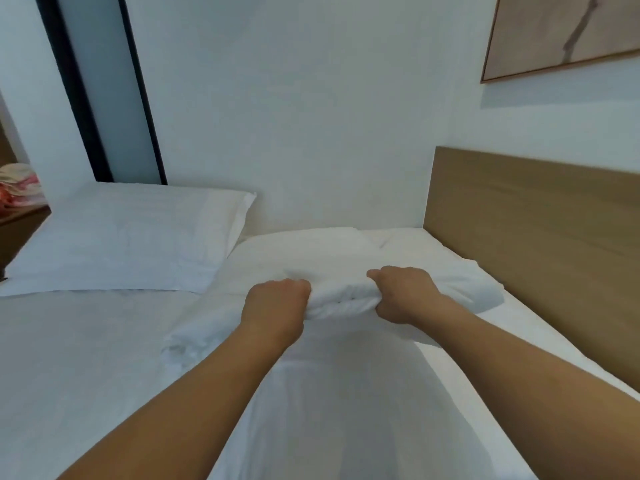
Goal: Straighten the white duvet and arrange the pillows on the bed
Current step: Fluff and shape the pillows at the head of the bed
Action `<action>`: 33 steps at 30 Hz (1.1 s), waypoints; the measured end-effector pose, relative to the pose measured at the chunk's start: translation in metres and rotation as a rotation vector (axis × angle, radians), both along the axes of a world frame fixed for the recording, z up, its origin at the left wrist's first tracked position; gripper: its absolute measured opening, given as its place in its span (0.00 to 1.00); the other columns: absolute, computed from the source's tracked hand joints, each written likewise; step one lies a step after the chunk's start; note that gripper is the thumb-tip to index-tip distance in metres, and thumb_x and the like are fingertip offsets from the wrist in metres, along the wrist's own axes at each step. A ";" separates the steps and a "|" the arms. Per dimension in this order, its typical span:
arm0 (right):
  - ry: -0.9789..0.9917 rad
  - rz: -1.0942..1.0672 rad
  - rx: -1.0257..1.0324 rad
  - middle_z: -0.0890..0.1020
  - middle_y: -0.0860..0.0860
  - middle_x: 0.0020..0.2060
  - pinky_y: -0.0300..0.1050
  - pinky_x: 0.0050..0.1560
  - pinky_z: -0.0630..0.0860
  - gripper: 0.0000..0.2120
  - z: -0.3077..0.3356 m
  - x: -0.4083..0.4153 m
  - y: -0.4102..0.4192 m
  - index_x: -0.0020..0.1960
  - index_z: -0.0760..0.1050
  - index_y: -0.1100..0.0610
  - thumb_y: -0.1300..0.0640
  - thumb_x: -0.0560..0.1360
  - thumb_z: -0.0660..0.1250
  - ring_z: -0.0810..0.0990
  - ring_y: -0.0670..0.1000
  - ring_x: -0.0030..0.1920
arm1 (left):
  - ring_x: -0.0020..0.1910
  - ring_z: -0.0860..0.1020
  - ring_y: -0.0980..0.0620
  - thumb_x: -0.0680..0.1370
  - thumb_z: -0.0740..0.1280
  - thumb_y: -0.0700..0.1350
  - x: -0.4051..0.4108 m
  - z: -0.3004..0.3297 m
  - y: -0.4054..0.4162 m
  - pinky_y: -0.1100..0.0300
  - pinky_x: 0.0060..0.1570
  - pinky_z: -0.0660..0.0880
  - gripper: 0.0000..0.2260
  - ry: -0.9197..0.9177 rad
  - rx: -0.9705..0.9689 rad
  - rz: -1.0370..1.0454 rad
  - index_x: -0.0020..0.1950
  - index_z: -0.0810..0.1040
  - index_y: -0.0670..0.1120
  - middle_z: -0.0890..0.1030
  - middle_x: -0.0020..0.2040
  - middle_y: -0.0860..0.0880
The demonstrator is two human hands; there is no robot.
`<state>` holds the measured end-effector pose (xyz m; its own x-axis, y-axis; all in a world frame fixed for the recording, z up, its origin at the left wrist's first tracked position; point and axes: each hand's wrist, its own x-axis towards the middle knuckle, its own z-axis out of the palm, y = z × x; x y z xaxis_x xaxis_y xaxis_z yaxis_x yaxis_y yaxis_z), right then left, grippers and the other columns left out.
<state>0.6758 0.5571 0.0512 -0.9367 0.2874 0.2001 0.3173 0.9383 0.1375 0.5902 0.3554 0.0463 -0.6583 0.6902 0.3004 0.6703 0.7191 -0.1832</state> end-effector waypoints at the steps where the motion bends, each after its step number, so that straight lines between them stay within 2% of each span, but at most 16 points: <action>1: 0.012 -0.015 -0.009 0.77 0.51 0.54 0.47 0.48 0.72 0.20 0.008 0.000 0.005 0.64 0.69 0.50 0.53 0.72 0.63 0.78 0.57 0.54 | 0.43 0.78 0.46 0.72 0.65 0.37 -0.001 0.009 0.006 0.56 0.37 0.66 0.14 0.017 0.010 0.001 0.55 0.72 0.49 0.78 0.46 0.50; 5: 0.119 -0.021 -0.043 0.76 0.51 0.55 0.48 0.51 0.74 0.22 0.028 -0.031 0.038 0.65 0.67 0.49 0.52 0.71 0.64 0.77 0.56 0.54 | 0.47 0.80 0.46 0.74 0.66 0.41 -0.033 0.041 0.039 0.57 0.38 0.66 0.18 0.110 0.012 0.024 0.64 0.69 0.46 0.79 0.50 0.48; 8: 0.219 0.033 -0.040 0.77 0.51 0.55 0.49 0.53 0.72 0.26 0.029 -0.068 0.076 0.66 0.65 0.50 0.50 0.69 0.66 0.77 0.57 0.55 | 0.45 0.80 0.47 0.75 0.66 0.42 -0.077 0.060 0.077 0.58 0.39 0.67 0.11 0.146 -0.003 0.043 0.57 0.75 0.47 0.80 0.48 0.48; 10: 0.143 0.051 -0.036 0.73 0.49 0.62 0.51 0.64 0.66 0.39 0.021 -0.090 0.109 0.73 0.57 0.48 0.43 0.66 0.68 0.72 0.55 0.62 | 0.44 0.80 0.47 0.76 0.65 0.43 -0.112 0.061 0.104 0.58 0.39 0.68 0.08 0.156 -0.040 0.041 0.53 0.78 0.49 0.80 0.47 0.49; 12: -0.042 -0.021 -0.058 0.66 0.47 0.69 0.56 0.74 0.53 0.54 0.012 -0.110 0.140 0.77 0.44 0.47 0.34 0.61 0.69 0.63 0.54 0.70 | 0.46 0.80 0.47 0.76 0.64 0.43 -0.146 0.053 0.128 0.57 0.41 0.68 0.07 0.134 -0.096 0.041 0.52 0.79 0.49 0.81 0.48 0.48; 13: -0.126 -0.068 -0.104 0.66 0.47 0.69 0.57 0.74 0.51 0.55 0.008 -0.120 0.151 0.77 0.45 0.47 0.32 0.60 0.70 0.63 0.53 0.71 | 0.47 0.80 0.47 0.76 0.64 0.43 -0.159 0.050 0.139 0.57 0.42 0.69 0.07 0.100 -0.135 0.034 0.52 0.79 0.49 0.81 0.48 0.48; 14: -0.192 -0.100 -0.148 0.69 0.48 0.68 0.54 0.72 0.56 0.51 0.008 -0.132 0.159 0.75 0.53 0.48 0.33 0.60 0.71 0.67 0.53 0.68 | 0.47 0.80 0.47 0.76 0.64 0.42 -0.169 0.048 0.149 0.57 0.42 0.69 0.07 0.059 -0.174 0.030 0.52 0.79 0.49 0.81 0.48 0.48; 15: -0.237 -0.111 -0.176 0.73 0.49 0.64 0.50 0.66 0.64 0.41 0.013 -0.145 0.163 0.69 0.61 0.50 0.37 0.62 0.72 0.72 0.53 0.64 | 0.47 0.80 0.47 0.75 0.64 0.42 -0.178 0.050 0.157 0.57 0.42 0.70 0.07 0.019 -0.205 0.022 0.51 0.78 0.48 0.81 0.48 0.48; 16: -0.268 -0.107 -0.193 0.76 0.51 0.59 0.46 0.57 0.69 0.32 0.023 -0.158 0.163 0.63 0.66 0.51 0.42 0.65 0.73 0.76 0.54 0.59 | 0.47 0.80 0.47 0.75 0.63 0.41 -0.185 0.056 0.163 0.57 0.43 0.70 0.07 -0.023 -0.228 0.019 0.51 0.78 0.48 0.81 0.48 0.49; 17: -0.294 -0.092 -0.207 0.78 0.52 0.56 0.45 0.51 0.70 0.25 0.037 -0.168 0.161 0.60 0.67 0.52 0.47 0.67 0.72 0.77 0.54 0.56 | 0.47 0.80 0.47 0.75 0.63 0.42 -0.191 0.068 0.167 0.58 0.43 0.70 0.07 -0.066 -0.238 0.021 0.50 0.78 0.48 0.81 0.48 0.49; 20: -0.342 -0.049 -0.258 0.78 0.53 0.53 0.45 0.46 0.70 0.14 0.105 -0.180 0.161 0.56 0.70 0.54 0.54 0.72 0.66 0.78 0.56 0.52 | 0.45 0.80 0.49 0.75 0.63 0.45 -0.203 0.133 0.169 0.59 0.42 0.71 0.05 -0.148 -0.253 0.037 0.49 0.77 0.49 0.81 0.48 0.50; 23: -0.331 -0.014 -0.276 0.79 0.53 0.51 0.45 0.43 0.69 0.09 0.205 -0.167 0.172 0.52 0.71 0.53 0.54 0.73 0.63 0.78 0.56 0.50 | 0.45 0.80 0.48 0.75 0.63 0.47 -0.200 0.237 0.173 0.59 0.41 0.70 0.04 -0.172 -0.287 -0.006 0.47 0.76 0.49 0.81 0.47 0.49; 26: -0.267 0.008 -0.288 0.80 0.52 0.49 0.48 0.46 0.74 0.07 0.321 -0.146 0.181 0.50 0.70 0.53 0.54 0.72 0.63 0.79 0.56 0.49 | 0.43 0.79 0.47 0.74 0.64 0.46 -0.189 0.359 0.180 0.58 0.42 0.71 0.02 -0.171 -0.282 -0.060 0.43 0.72 0.49 0.80 0.46 0.49; 28: -0.211 0.008 -0.341 0.81 0.52 0.49 0.48 0.48 0.75 0.07 0.402 -0.131 0.189 0.49 0.71 0.53 0.55 0.72 0.64 0.79 0.56 0.49 | 0.44 0.79 0.47 0.74 0.64 0.49 -0.182 0.438 0.188 0.58 0.43 0.73 0.04 -0.138 -0.251 -0.086 0.45 0.75 0.50 0.80 0.45 0.49; 30: -0.156 0.006 -0.395 0.80 0.50 0.48 0.46 0.48 0.75 0.06 0.476 -0.117 0.201 0.48 0.73 0.50 0.56 0.71 0.65 0.78 0.54 0.49 | 0.45 0.80 0.46 0.73 0.65 0.51 -0.174 0.505 0.197 0.58 0.41 0.70 0.07 -0.094 -0.229 -0.114 0.48 0.77 0.51 0.81 0.46 0.49; 33: -0.115 -0.002 -0.432 0.76 0.47 0.50 0.47 0.51 0.75 0.10 0.557 -0.088 0.229 0.52 0.76 0.48 0.55 0.71 0.67 0.77 0.52 0.50 | 0.42 0.78 0.45 0.72 0.66 0.50 -0.154 0.579 0.228 0.58 0.40 0.68 0.08 -0.056 -0.183 -0.171 0.49 0.77 0.51 0.80 0.44 0.49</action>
<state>0.5876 0.7861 0.6080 -0.9451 0.3238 -0.0439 0.3249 0.9166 -0.2328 0.4366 0.5838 0.6255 -0.5397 0.8322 0.1269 0.7917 0.5530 -0.2594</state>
